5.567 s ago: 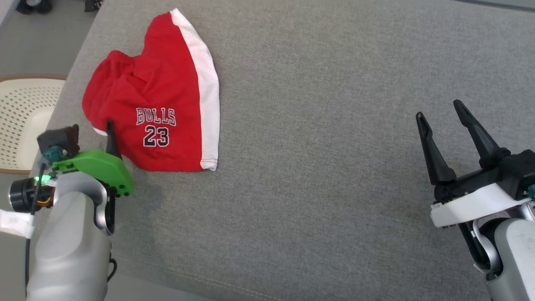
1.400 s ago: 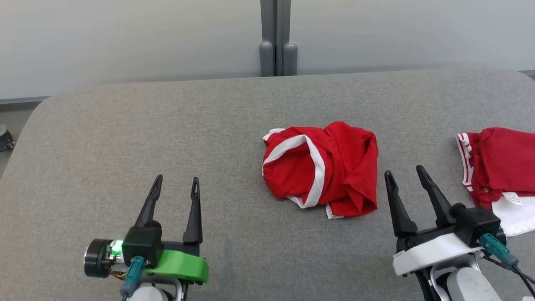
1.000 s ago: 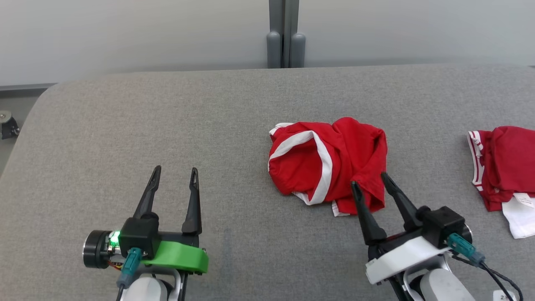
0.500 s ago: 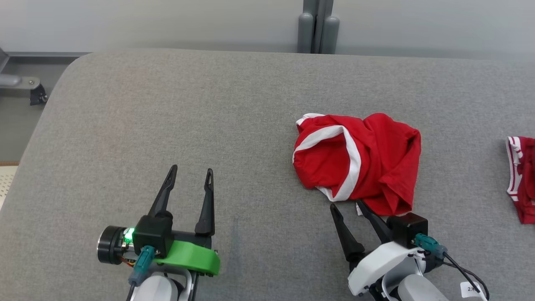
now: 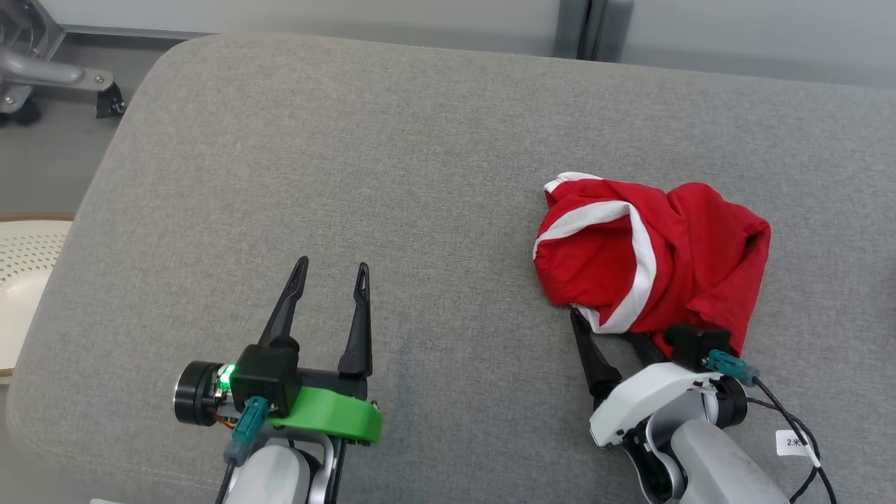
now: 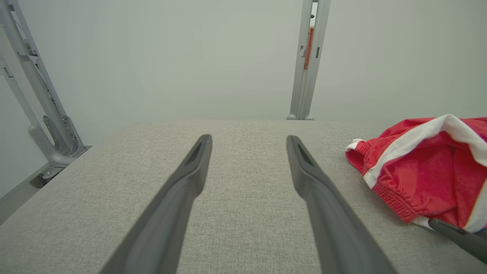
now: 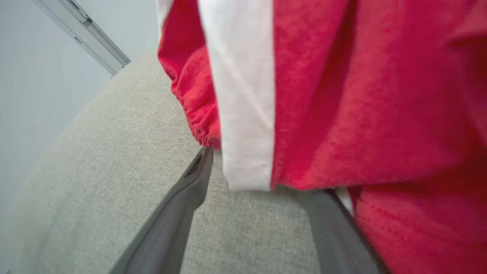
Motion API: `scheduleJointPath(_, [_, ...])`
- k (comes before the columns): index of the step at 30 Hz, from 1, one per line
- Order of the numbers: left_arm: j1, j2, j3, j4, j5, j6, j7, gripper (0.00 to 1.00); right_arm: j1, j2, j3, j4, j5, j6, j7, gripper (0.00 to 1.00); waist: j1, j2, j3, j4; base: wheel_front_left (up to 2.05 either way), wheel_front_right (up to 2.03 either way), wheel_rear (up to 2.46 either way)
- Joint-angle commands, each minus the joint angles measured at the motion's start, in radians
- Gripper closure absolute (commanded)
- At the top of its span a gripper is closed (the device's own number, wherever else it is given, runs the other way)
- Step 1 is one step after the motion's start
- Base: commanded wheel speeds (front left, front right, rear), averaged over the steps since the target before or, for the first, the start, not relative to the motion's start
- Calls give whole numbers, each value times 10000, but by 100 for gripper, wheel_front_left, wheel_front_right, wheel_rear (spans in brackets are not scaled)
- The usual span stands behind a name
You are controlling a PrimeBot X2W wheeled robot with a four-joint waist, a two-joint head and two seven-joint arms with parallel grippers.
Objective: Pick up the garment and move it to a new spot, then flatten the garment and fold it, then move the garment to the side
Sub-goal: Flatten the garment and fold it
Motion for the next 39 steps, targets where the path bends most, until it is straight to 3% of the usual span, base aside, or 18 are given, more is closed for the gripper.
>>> scheduleJointPath(1, [-140, 20, 13, 31, -35, 82, -3, 0, -139, -40, 23, 116, 81, -15, -66, 0, 0, 0, 129, 158, 0, 0, 0])
scheduleJointPath(3, [-133, 20, -20, 67, -40, 111, -3, 0, -226, -33, 66, 269, 127, -15, -71, 0, 0, 0, 127, 198, 0, 0, 0])
scheduleJointPath(4, [-129, 20, -26, 90, -33, 127, -3, 0, -272, -28, 73, 357, 160, -12, -74, 28, 0, 0, 117, 205, 0, 0, 0])
scheduleJointPath(5, [-124, 20, -28, 107, -29, 138, -3, 0, -299, -28, 65, 412, 185, -10, -77, 73, 0, 0, 103, 201, 0, 0, 0])
scheduleJointPath(6, [-98, 20, -2, 136, -25, 162, -3, 0, -301, -28, 63, 451, 204, -10, -73, 100, 0, 0, 61, 170, 0, 0, 0])
scheduleJointPath(15, [227, 21, 209, 327, 55, 70, -3, 0, 48, -65, 11, 363, -312, -12, -112, 100, 0, 0, -566, -629, 0, 0, 0])
scheduleJointPath(19, [358, 21, 296, 310, 21, 60, -3, 0, 295, -650, 357, -64, -733, -12, 135, 100, 0, 0, -921, -1158, 0, 0, 0])
scheduleJointPath(23, [494, 20, 365, 319, -20, 61, -3, 0, 327, -1877, 918, -965, -1080, -13, 1098, 100, 0, 0, -1197, -1667, 0, 0, 0])
scheduleJointPath(28, [621, 20, 378, 322, -119, 124, -3, 0, 158, -4201, 1745, -2742, -1351, -15, 2758, 100, 0, 0, -1413, -2152, 0, 0, 0])
scheduleJointPath(33, [578, 22, 275, 319, -257, 125, -3, 0, 93, -6455, 2471, -4278, -1790, -16, 3750, 100, 0, 0, -1476, -2478, 0, 0, 0])
scheduleJointPath(37, [541, 22, 173, 332, -296, 164, -3, 0, 362, -7529, 2825, -4784, -2186, -16, 3995, 100, 0, 0, -1503, -2600, 0, 0, 0])
scheduleJointPath(39, [555, 22, 148, 327, -330, 179, -3, 0, 493, -7698, 2817, -4848, -2299, -16, 3979, 100, 0, 0, -1503, -2658, 0, 0, 0])
